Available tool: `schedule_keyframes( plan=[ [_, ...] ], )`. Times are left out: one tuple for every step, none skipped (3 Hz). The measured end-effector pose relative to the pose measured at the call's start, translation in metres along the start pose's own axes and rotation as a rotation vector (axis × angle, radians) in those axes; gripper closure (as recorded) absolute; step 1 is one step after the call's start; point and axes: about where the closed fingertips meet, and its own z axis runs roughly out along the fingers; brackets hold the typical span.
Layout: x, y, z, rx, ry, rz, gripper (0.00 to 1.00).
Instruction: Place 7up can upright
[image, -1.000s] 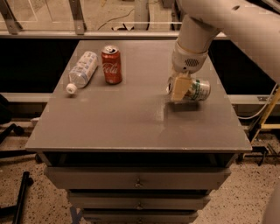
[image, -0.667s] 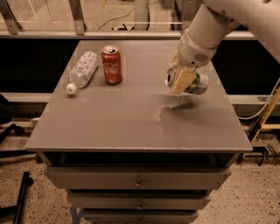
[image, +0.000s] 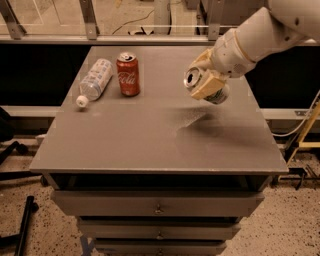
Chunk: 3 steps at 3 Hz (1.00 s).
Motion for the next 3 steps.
schedule_keyframes(
  plan=[
    [-0.002,-0.008,-0.008,0.058,-0.163,0.059,1.0],
    [-0.002,-0.014,-0.013,0.079,-0.305,0.138,1.0],
    [0.002,-0.019,-0.015,0.071,-0.413,0.213,1.0]
  ],
)
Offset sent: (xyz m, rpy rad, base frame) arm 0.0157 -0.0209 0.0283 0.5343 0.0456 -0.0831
